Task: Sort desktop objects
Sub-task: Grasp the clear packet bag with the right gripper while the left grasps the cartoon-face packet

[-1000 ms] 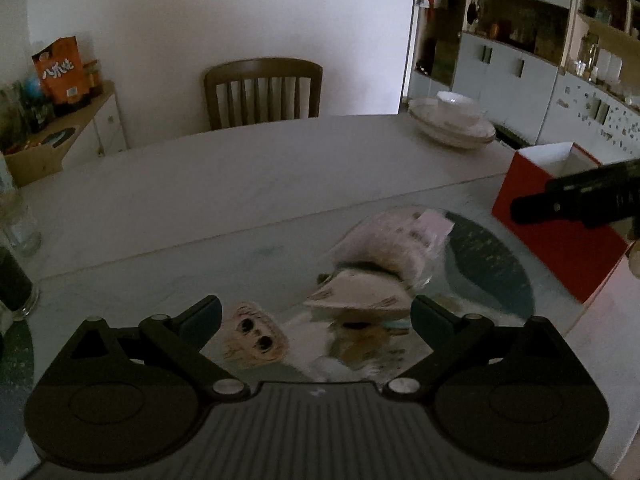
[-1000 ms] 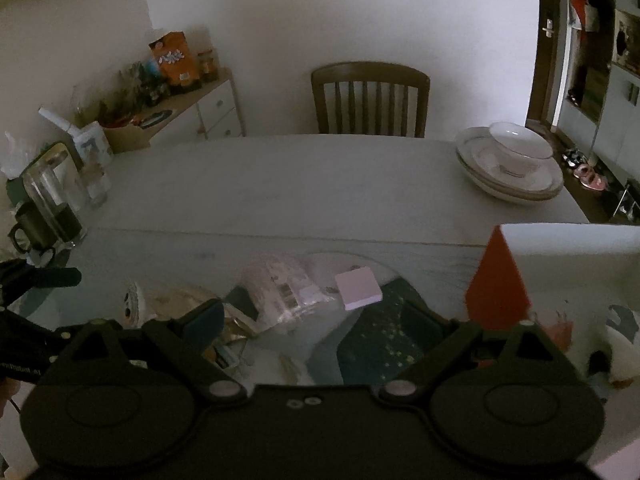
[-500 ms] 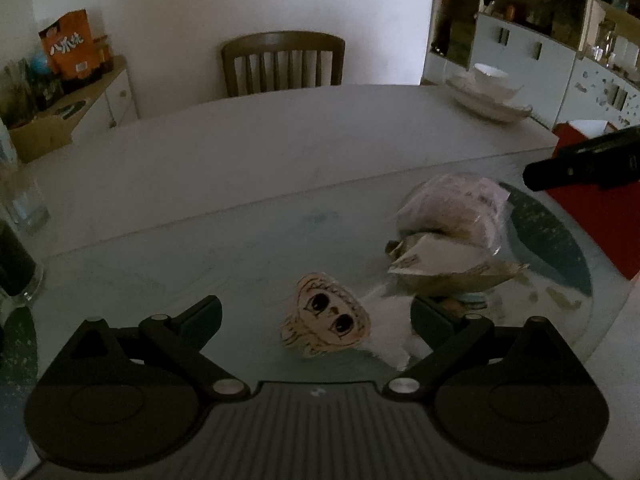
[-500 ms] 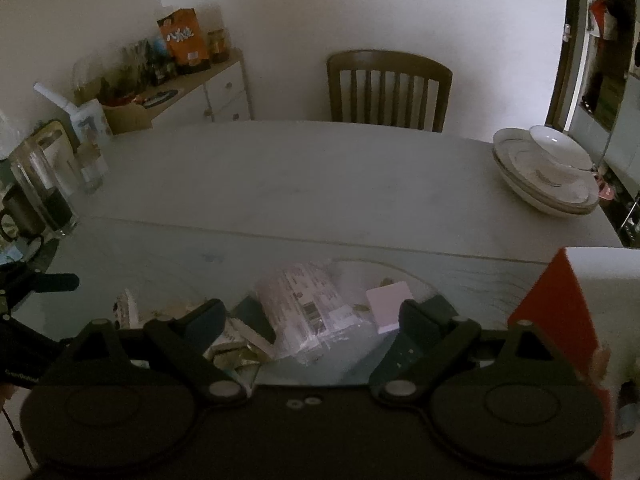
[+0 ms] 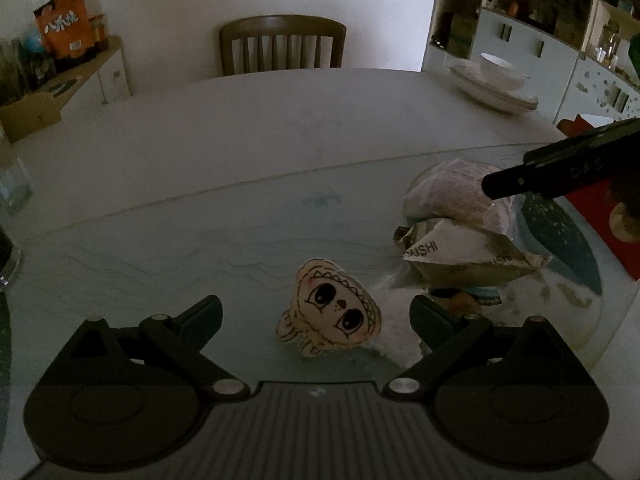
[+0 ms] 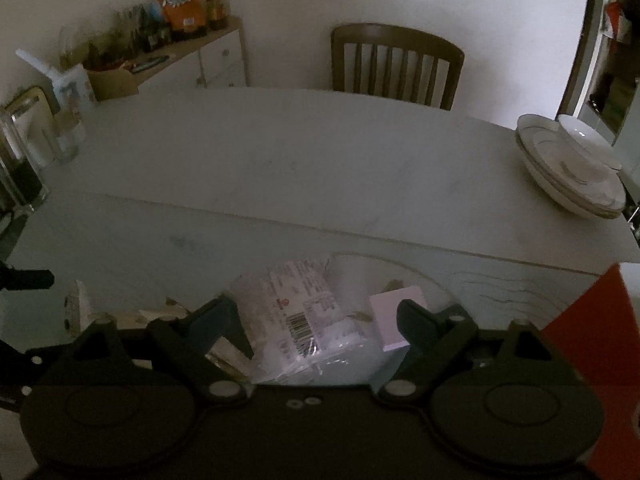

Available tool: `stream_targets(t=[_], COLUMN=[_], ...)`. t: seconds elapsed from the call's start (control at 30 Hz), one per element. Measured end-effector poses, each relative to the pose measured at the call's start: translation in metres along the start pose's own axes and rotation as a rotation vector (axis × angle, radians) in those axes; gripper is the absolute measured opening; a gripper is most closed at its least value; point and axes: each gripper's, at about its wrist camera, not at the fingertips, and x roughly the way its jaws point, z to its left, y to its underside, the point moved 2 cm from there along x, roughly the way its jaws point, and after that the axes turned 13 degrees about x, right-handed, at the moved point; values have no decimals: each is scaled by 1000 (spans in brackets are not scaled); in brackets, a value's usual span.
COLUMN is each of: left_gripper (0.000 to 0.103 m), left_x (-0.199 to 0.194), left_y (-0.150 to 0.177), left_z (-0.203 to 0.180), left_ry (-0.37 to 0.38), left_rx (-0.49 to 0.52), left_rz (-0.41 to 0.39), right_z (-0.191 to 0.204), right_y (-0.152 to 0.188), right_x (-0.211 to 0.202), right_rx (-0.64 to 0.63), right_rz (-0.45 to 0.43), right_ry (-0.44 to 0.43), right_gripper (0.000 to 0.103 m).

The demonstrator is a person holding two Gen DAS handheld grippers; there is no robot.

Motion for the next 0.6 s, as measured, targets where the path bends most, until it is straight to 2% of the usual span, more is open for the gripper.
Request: stream_targets(t=[0.2, 0.37, 0.43, 0.6], left_gripper=[98, 84, 83, 66], left_x=[2, 5, 6, 7], left_y=[2, 3, 4, 3], left_z=[1, 5, 5, 6], left_ry=[18, 33, 34, 39], left_rx=[-14, -33, -37, -41], left_rz=[-8, -4, -6, -11], right_z=[5, 5, 5, 9], right_y=[2, 3, 4, 5], right_x=[14, 23, 26, 34], right_rx=[-29, -37, -40, -56], right_rz=[22, 41, 48, 62], right_ry=[-3, -1, -2, -4], right_gripper=[90, 86, 85, 80])
